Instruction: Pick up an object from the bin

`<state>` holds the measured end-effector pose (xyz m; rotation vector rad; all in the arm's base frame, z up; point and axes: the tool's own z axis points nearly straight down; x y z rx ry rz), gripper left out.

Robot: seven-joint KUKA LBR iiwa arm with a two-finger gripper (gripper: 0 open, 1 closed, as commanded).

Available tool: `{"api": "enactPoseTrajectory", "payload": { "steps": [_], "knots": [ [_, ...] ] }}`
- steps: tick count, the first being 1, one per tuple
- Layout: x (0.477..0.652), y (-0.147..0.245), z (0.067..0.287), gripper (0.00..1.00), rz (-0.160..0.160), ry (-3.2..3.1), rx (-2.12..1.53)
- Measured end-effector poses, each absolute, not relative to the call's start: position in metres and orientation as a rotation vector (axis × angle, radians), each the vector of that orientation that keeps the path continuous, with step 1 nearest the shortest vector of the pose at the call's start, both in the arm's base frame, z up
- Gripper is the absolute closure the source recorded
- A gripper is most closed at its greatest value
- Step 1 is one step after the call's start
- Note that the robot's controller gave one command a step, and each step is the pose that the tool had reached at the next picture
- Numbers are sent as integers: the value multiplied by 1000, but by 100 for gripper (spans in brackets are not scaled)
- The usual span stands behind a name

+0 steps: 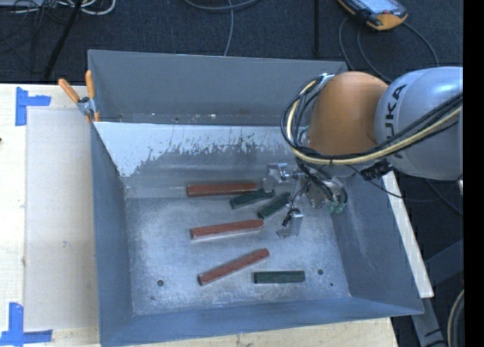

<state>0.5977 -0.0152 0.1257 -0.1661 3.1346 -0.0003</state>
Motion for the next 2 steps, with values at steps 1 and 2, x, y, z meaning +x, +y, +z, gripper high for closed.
{"api": "enactPoseTrajectory", "payload": {
  "steps": [1, 2],
  "knots": [
    [537, -4, 84, 100, 1, 3143, 46],
    [537, -4, 84, 100, 1, 3143, 46]
  ]
}}
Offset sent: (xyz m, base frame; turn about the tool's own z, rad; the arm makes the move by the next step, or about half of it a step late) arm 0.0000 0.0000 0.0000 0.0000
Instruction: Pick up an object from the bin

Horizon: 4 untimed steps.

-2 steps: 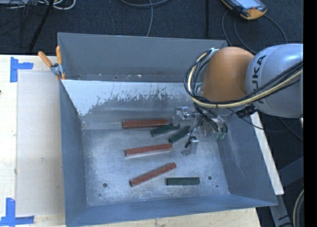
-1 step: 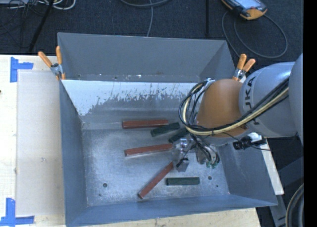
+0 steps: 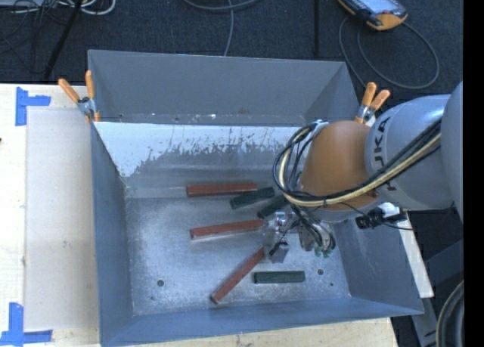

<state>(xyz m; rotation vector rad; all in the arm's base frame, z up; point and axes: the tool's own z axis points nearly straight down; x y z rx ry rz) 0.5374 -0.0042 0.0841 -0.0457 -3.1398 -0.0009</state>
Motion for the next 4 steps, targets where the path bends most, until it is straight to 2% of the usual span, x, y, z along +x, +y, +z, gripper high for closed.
{"api": "enactPoseTrajectory", "payload": {
  "steps": [1, 2, 3, 4],
  "knots": [
    [522, -16, 132, 100, -1, -3133, -49],
    [583, 20, 73, 0, -1, -3141, -94],
    [582, 20, 75, 100, -1, -3141, -92],
    [582, 20, 75, 100, -1, -3141, -92]
  ]
}}
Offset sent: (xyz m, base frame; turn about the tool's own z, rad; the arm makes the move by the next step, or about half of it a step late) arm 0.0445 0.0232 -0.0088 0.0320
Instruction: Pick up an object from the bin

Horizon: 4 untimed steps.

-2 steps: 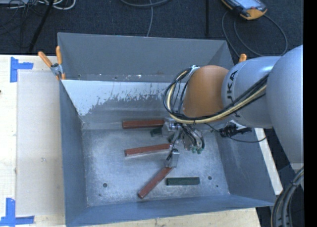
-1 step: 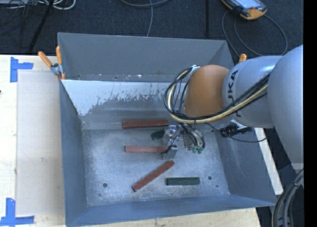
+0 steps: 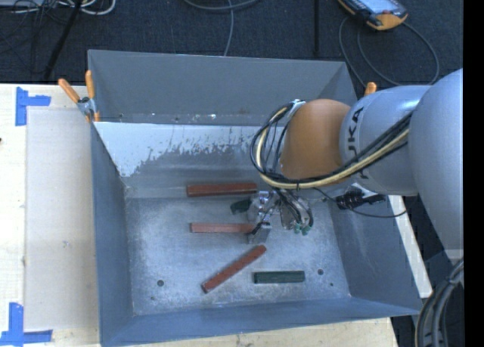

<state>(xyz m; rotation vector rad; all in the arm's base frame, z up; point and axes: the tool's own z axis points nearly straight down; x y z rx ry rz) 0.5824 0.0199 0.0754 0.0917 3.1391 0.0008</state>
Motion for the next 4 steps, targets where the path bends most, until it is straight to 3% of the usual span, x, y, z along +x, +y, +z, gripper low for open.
{"api": "enactPoseTrajectory", "payload": {
  "steps": [1, 2, 3, 4],
  "knots": [
    [580, 32, 238, 100, 0, 3136, 18],
    [579, 32, 236, 100, -1, 3141, 18],
    [545, 22, 201, 100, -1, 3143, 9],
    [545, 22, 201, 0, -1, 3143, 8]
  ]
}}
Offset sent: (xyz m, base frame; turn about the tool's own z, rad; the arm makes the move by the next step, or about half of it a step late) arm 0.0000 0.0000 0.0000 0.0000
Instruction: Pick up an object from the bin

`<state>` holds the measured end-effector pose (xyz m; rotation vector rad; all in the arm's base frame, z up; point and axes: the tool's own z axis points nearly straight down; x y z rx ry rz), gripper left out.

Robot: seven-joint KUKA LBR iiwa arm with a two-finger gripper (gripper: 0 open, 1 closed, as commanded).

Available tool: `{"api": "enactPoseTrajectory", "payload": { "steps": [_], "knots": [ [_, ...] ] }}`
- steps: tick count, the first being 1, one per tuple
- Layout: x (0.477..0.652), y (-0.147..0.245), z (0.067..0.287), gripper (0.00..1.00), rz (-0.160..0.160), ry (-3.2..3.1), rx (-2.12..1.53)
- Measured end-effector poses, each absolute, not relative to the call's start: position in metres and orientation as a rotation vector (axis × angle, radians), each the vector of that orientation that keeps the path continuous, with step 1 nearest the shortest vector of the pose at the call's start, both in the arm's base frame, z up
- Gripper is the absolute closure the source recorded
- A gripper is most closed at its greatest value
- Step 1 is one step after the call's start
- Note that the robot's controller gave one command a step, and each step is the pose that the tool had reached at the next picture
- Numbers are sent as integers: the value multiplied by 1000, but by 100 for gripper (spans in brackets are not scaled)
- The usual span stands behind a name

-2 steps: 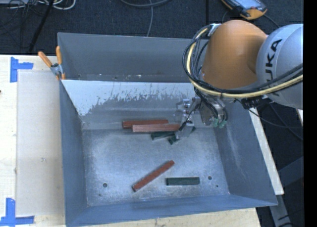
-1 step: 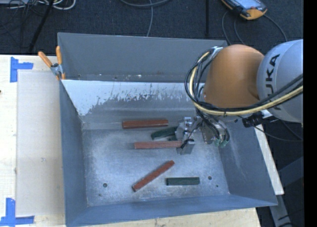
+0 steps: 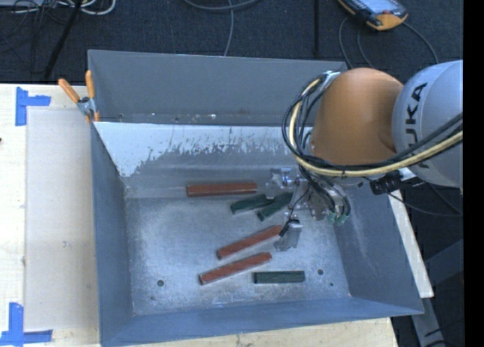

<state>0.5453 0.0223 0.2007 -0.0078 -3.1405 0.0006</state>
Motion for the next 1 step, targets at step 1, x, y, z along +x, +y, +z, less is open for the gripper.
{"api": "enactPoseTrajectory", "payload": {
  "steps": [1],
  "knots": [
    [545, 22, 201, 0, 1, -3141, -8]
  ]
}}
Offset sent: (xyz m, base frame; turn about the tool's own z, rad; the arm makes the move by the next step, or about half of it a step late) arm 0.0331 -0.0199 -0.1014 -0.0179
